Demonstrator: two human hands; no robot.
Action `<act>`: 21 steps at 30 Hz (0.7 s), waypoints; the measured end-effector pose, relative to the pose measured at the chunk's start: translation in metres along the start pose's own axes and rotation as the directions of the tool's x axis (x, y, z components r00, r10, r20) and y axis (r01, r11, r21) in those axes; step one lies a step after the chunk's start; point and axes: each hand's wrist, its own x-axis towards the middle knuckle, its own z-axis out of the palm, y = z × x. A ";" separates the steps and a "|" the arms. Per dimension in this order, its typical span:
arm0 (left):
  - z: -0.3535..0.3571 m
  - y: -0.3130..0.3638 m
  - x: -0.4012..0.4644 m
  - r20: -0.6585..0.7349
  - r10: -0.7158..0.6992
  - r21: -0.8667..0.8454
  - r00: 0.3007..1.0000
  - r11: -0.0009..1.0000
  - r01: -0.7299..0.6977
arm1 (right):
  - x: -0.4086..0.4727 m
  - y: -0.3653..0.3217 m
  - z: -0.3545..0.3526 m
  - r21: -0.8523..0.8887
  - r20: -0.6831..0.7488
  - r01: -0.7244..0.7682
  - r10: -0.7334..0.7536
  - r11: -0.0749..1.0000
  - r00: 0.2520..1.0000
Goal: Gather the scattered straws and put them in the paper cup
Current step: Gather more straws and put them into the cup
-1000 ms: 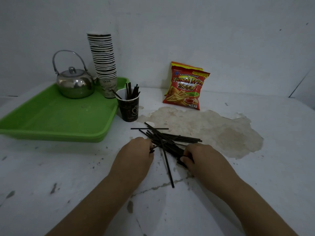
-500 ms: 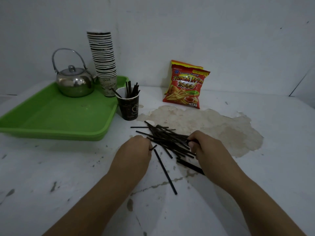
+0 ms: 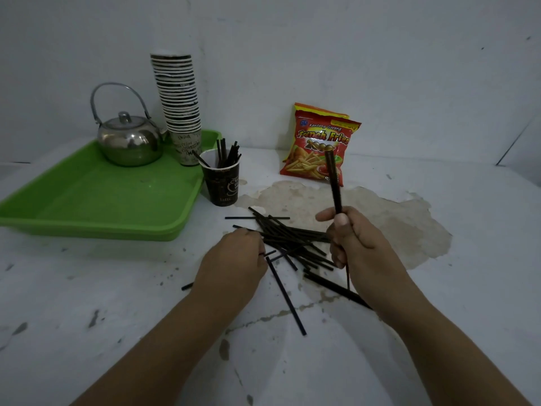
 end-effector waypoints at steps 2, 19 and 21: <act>-0.004 0.003 0.001 -0.020 0.039 -0.057 0.999 0.998 -0.041 | -0.001 -0.002 -0.001 0.040 -0.034 0.024 -0.023 0.999 0.999; 0.005 0.004 0.012 0.154 0.014 0.019 0.988 1.000 -0.017 | 0.000 0.010 0.009 0.132 -0.077 0.148 -0.139 0.980 0.987; 0.003 0.005 0.017 0.224 0.001 0.078 0.975 0.997 -0.019 | 0.000 0.011 0.009 0.118 -0.077 0.144 -0.135 0.983 0.988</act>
